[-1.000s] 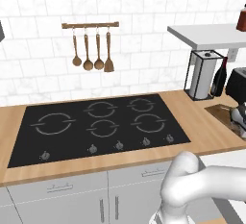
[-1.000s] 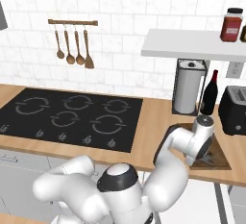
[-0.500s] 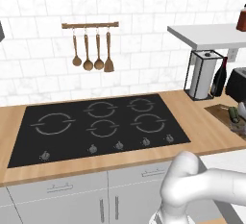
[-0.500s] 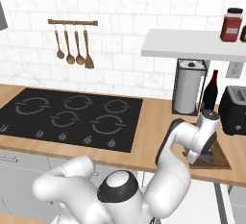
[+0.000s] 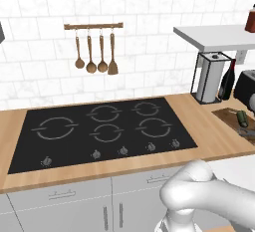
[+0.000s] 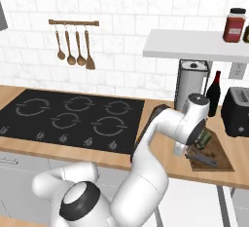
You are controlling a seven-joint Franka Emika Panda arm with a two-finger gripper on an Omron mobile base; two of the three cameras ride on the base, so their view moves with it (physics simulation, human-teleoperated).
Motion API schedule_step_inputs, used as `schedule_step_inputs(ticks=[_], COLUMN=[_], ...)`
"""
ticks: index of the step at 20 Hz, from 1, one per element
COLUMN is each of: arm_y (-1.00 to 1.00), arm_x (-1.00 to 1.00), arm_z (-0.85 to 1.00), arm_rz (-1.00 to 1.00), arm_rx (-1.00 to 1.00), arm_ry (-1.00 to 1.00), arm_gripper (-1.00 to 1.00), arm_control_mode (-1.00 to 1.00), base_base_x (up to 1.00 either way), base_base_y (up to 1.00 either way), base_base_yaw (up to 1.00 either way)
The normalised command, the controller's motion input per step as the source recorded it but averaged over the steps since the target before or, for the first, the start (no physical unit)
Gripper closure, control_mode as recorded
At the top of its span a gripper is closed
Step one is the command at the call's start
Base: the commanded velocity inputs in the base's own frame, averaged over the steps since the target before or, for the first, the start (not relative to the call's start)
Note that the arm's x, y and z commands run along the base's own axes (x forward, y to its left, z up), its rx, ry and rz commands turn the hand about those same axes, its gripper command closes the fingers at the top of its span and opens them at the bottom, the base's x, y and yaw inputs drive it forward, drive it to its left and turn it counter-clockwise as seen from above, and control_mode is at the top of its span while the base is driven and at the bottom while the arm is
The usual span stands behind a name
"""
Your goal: Place the appropriate cutting tool for cutting the cucumber skin on the cutting board.
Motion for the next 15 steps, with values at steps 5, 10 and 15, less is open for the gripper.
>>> schedule_step_inputs(ticks=[5,10,15], arm_y=[1.00,1.00,1.00], arm_x=[-0.52,-0.42,-0.16], arm_z=[0.72,0.49,0.19], arm_rz=[0.06,0.08,0.10], arm_rx=[-0.10,-0.09,-0.10], arm_ry=[-0.04,0.00,0.01], arm_gripper=[-1.00,-1.00,-1.00], arm_control_mode=[-1.00,-1.00,-1.00], base_base_x=[0.00,0.00,0.00], base_base_y=[0.00,0.00,0.00], base_base_yaw=[0.00,0.00,0.00])
